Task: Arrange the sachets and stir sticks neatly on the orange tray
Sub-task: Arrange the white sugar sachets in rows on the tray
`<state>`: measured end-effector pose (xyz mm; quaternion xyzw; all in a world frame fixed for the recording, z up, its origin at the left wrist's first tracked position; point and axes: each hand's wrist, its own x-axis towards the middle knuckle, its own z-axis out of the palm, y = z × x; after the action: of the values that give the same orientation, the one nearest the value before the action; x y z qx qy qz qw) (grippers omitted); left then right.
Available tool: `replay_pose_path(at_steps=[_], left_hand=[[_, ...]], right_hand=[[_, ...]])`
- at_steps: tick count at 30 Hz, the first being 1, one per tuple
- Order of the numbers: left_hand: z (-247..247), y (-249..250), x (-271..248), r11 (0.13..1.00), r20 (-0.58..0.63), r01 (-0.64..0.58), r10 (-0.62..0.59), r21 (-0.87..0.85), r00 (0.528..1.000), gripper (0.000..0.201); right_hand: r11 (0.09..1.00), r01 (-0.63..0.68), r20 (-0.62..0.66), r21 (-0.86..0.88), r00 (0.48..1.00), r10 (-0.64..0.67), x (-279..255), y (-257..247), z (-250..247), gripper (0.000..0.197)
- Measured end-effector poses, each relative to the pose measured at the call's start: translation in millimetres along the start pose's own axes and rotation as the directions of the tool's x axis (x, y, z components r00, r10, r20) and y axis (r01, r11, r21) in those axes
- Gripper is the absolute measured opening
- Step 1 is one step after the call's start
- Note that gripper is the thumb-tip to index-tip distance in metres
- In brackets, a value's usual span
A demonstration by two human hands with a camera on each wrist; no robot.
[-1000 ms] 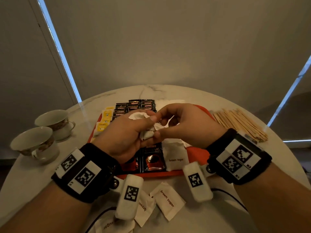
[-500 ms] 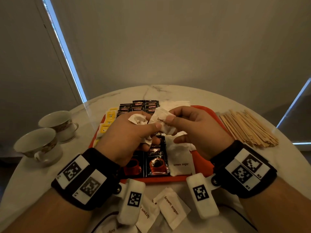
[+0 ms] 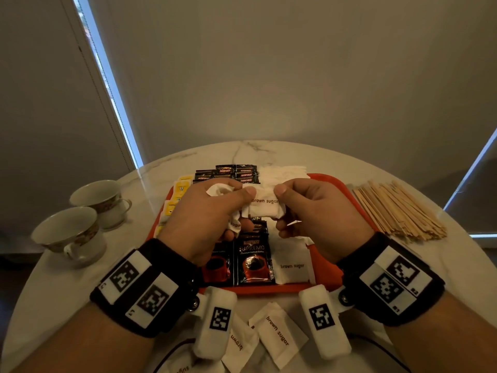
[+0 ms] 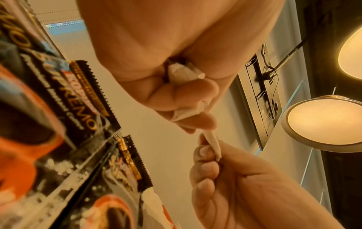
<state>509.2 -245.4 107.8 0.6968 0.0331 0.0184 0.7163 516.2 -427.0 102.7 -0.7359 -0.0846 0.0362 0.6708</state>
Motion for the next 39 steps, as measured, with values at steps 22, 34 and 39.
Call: replay_pose_path(at_steps=[22, 34, 39], left_hand=[[-4, 4, -2, 0.998, 0.076, -0.040, 0.043, -0.040, 0.996, 0.013], [-5, 4, -1, 0.999, 0.069, -0.033, 0.034, -0.019, 0.997, 0.011], [-5, 4, 0, 1.000, 0.084, -0.006, 0.007, -0.017, 0.996, 0.006]], right_hand=[[0.862, -0.474, -0.360, -0.179, 0.847, 0.391, -14, 15, -65, 0.007], [0.798, -0.521, -0.379, -0.302, 0.834, 0.401, -13, 24, -67, 0.008], [0.879, -0.424, -0.416, -0.218, 0.855, 0.309, -14, 27, -66, 0.013]])
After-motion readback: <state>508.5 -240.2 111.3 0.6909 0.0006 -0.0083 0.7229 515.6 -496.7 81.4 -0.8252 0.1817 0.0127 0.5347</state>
